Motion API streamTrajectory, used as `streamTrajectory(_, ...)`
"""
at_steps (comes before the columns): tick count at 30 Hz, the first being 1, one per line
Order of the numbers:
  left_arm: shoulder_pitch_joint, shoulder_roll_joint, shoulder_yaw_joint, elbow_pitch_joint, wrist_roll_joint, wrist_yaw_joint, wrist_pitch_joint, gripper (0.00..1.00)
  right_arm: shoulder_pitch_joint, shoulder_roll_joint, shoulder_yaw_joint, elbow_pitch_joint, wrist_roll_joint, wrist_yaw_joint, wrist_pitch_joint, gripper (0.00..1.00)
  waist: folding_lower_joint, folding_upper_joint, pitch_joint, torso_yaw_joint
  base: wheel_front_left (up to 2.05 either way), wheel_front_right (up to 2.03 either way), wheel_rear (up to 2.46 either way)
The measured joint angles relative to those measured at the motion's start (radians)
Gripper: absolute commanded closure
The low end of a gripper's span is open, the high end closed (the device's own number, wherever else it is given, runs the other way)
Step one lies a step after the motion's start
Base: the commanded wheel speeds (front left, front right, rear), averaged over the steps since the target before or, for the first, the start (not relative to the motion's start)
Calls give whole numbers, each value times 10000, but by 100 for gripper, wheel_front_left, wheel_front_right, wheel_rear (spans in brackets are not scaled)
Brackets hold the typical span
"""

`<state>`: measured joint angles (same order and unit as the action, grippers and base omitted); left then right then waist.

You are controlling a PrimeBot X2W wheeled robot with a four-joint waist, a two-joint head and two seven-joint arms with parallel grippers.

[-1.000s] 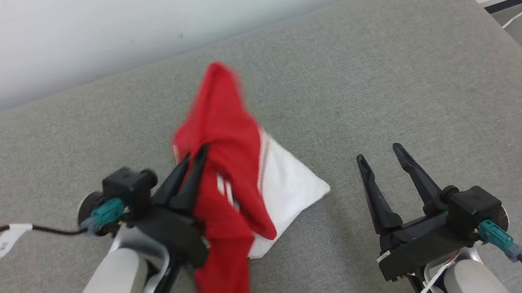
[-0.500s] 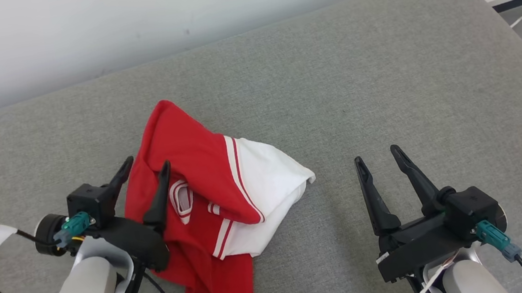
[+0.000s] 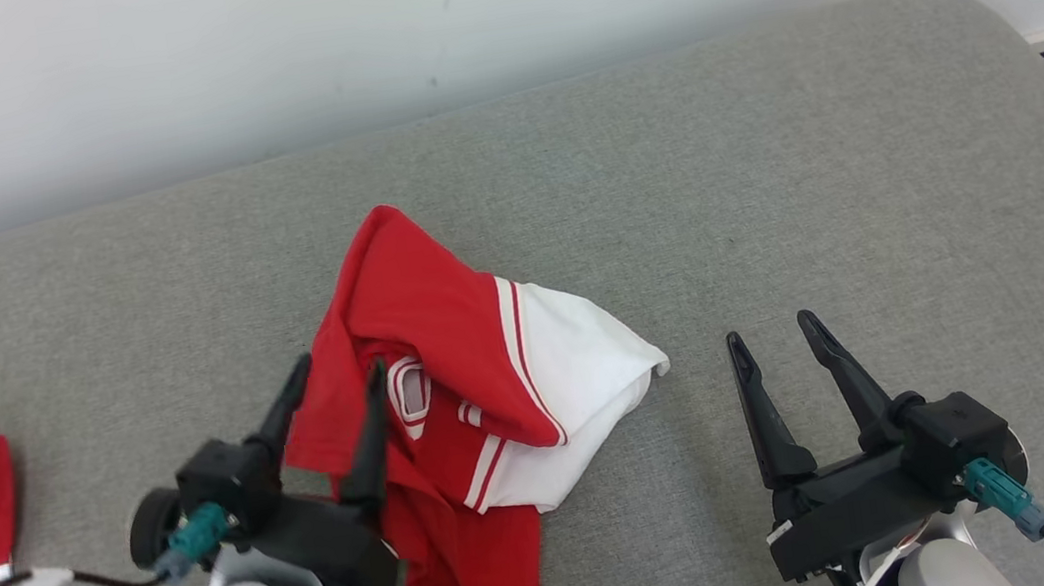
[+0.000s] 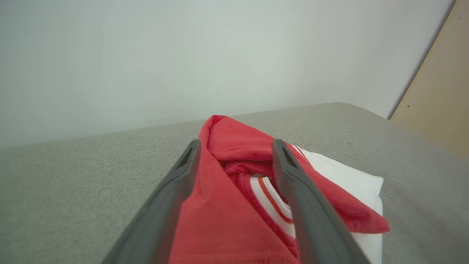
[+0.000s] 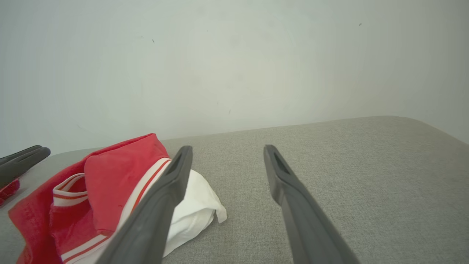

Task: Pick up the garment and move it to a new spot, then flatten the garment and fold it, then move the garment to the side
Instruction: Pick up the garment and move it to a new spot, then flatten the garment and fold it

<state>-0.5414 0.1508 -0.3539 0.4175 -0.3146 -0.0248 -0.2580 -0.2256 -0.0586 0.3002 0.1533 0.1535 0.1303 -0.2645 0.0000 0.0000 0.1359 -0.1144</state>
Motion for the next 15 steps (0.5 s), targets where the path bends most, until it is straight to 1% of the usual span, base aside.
streamTrajectory(6,757,-222,77,-541,165,67,-2,0,63,-8,-67,-36,0,0,0,0,0,0,-17,231,0,0,0)
streamTrajectory(15,1472,-389,123,-738,165,104,-23,0,85,-2,-165,-100,2,0,0,0,0,0,119,345,0,0,0)
